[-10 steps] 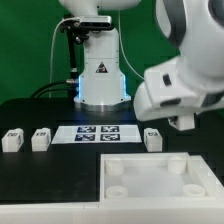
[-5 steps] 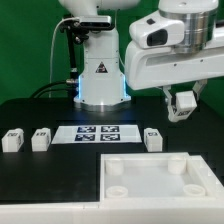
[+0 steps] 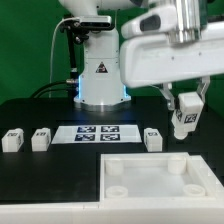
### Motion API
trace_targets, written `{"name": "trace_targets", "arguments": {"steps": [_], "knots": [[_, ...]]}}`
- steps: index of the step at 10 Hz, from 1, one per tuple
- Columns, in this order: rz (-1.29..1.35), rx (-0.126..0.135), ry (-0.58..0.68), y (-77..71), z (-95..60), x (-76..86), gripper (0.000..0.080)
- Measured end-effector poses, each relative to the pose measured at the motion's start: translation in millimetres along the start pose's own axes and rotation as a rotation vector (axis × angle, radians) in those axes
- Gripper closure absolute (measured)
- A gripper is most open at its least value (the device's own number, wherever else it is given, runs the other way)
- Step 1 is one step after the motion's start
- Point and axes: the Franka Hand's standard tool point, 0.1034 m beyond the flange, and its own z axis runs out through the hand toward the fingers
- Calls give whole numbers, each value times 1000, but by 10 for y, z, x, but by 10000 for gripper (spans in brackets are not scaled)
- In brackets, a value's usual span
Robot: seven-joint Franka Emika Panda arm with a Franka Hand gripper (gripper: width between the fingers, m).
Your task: Assemble one leg
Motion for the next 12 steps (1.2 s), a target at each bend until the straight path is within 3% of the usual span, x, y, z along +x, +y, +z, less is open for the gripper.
{"name": "trace_targets", "arguments": {"steps": [1, 3, 4, 7, 9, 12], "knots": [[0, -11, 97, 8, -68, 138, 506], [-19, -38, 285, 34, -104, 134, 506], [-18, -35, 255, 33, -27, 44, 506], [-30, -38, 252, 55, -27, 68, 506], [-34, -43, 253, 225, -5, 340, 506], [-29, -35, 271, 279, 236, 601, 506]]}}
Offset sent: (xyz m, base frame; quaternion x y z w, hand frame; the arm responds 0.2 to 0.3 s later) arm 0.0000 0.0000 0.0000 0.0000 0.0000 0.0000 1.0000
